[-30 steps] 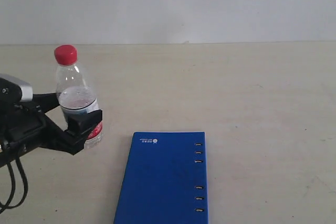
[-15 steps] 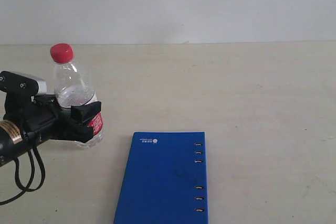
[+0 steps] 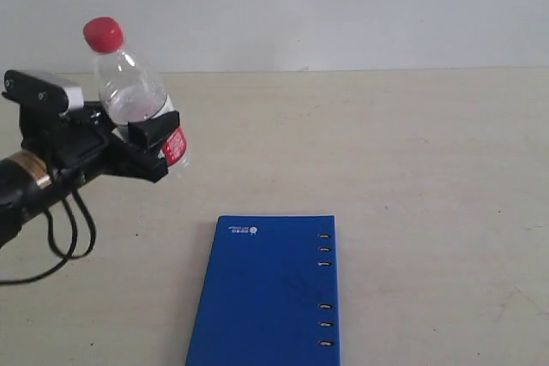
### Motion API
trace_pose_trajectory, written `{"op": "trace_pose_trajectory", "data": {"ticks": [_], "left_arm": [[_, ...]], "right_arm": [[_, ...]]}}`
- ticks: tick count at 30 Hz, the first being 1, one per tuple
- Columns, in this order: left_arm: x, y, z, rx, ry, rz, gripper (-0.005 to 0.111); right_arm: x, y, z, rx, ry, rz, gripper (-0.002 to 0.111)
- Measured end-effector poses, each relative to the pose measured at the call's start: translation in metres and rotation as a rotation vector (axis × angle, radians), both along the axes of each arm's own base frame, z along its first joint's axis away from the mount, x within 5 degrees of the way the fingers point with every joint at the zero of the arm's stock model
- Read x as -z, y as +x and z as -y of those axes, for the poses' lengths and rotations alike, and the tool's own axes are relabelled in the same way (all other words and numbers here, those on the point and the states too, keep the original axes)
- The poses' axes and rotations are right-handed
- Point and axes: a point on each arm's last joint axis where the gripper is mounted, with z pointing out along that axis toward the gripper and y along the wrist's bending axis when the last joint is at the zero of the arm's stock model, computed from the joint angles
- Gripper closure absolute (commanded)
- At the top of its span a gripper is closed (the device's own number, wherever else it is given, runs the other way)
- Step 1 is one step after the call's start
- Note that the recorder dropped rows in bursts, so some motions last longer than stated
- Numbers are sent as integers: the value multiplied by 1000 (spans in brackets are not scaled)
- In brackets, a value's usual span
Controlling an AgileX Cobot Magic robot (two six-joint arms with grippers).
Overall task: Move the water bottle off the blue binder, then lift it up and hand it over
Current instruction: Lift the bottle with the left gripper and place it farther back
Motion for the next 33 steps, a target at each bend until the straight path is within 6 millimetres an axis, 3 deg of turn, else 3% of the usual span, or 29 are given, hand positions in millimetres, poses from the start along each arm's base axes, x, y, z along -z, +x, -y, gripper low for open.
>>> {"op": "trace_pose_trajectory", "data": {"ticks": [4, 10, 15, 21, 25, 31, 33], "left_arm": [[-13, 36, 3, -79, 24, -55, 102], [-52, 84, 12, -117, 37, -40, 102], [-66, 123, 22, -122, 46, -94, 102], [-47, 159, 34, -101, 19, -116, 102], [-18, 180, 36, -107, 22, -146, 102], [22, 200, 22, -149, 18, -215, 102], [27, 203, 18, -154, 18, -218, 102]], "right_arm": [[0, 0, 0, 0, 0, 0, 106], [0, 0, 0, 0, 0, 0, 106], [0, 0, 0, 0, 0, 0, 106], [0, 0, 0, 0, 0, 0, 106], [3, 1, -1, 0, -7, -6, 106], [13, 5, 1, 52, -17, -26, 106], [14, 6, 2, 66, -14, -27, 106]]}}
